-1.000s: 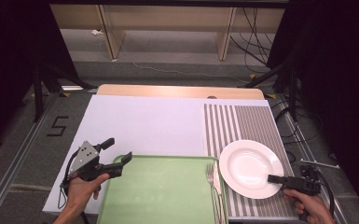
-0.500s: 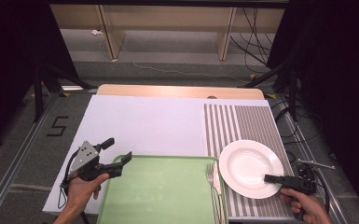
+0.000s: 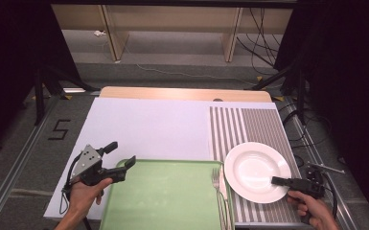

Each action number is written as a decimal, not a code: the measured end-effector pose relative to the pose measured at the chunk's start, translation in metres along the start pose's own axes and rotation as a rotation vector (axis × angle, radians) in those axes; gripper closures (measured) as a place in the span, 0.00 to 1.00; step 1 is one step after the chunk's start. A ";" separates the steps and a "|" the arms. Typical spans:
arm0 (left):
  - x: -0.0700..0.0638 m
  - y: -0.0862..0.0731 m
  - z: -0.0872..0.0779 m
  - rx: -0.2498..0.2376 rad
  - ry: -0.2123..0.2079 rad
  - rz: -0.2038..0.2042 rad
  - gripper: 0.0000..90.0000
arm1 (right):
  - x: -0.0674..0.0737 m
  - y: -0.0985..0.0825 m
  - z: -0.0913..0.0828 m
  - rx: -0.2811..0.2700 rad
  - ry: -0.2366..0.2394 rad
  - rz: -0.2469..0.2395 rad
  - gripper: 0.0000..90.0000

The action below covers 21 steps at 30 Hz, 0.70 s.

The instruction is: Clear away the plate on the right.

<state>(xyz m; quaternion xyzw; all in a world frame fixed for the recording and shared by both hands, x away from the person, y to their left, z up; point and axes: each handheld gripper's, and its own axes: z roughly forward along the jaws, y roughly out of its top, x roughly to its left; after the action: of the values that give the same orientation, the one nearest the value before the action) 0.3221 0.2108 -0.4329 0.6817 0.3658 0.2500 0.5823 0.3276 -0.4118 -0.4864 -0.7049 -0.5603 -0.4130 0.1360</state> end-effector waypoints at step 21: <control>0.000 0.000 0.000 0.002 0.001 0.002 0.19 | 0.002 0.003 0.003 -0.086 0.022 0.008 0.92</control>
<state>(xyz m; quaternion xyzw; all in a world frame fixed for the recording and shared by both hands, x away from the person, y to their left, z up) 0.3220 0.2105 -0.4331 0.6825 0.3656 0.2505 0.5812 0.3320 -0.4092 -0.4860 -0.7077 -0.5376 -0.4441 0.1134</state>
